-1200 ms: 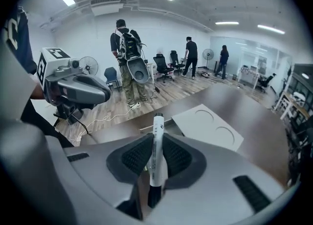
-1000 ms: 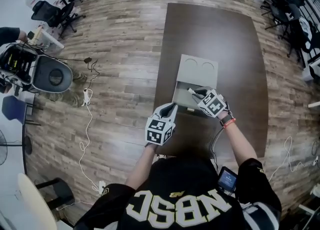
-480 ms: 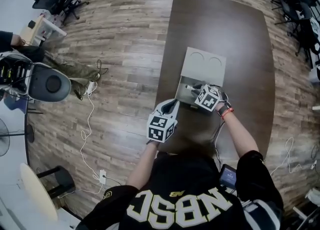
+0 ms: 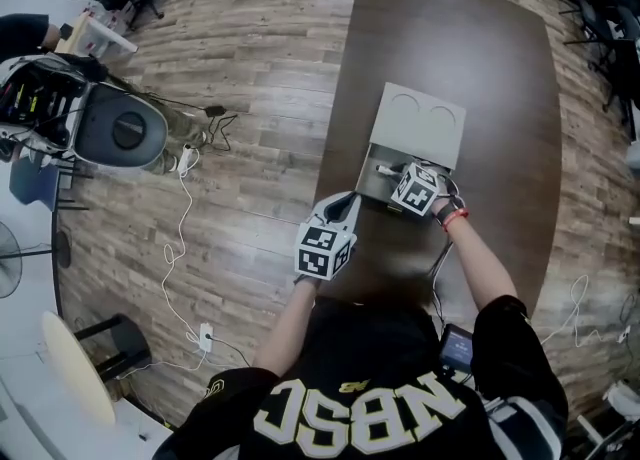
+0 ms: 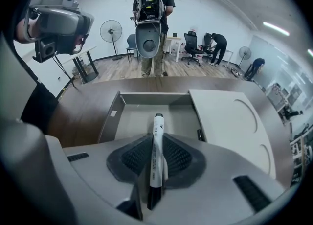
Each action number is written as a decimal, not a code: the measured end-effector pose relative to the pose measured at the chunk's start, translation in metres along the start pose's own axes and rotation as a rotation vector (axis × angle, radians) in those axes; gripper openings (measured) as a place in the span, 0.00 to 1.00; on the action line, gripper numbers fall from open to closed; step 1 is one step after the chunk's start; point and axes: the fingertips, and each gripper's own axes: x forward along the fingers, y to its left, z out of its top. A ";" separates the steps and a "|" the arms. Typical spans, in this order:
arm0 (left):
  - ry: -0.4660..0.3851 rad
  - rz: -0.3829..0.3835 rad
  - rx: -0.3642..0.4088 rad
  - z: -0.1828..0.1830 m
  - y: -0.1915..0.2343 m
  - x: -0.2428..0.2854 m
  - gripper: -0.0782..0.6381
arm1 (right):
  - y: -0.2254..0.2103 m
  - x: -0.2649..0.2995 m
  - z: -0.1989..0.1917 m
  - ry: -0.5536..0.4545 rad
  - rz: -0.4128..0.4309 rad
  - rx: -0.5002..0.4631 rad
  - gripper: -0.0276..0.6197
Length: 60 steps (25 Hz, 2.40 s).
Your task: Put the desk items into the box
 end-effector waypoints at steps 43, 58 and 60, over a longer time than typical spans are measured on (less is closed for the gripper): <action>-0.159 -0.212 0.176 0.063 -0.057 0.003 0.15 | -0.005 -0.234 -0.055 -0.544 -0.601 0.806 0.18; -0.291 -0.214 0.249 0.088 -0.077 -0.034 0.13 | 0.043 -0.299 -0.041 -0.706 -0.833 0.902 0.06; -0.309 -0.206 0.257 0.090 -0.076 -0.034 0.13 | 0.044 -0.301 -0.042 -0.714 -0.852 0.913 0.06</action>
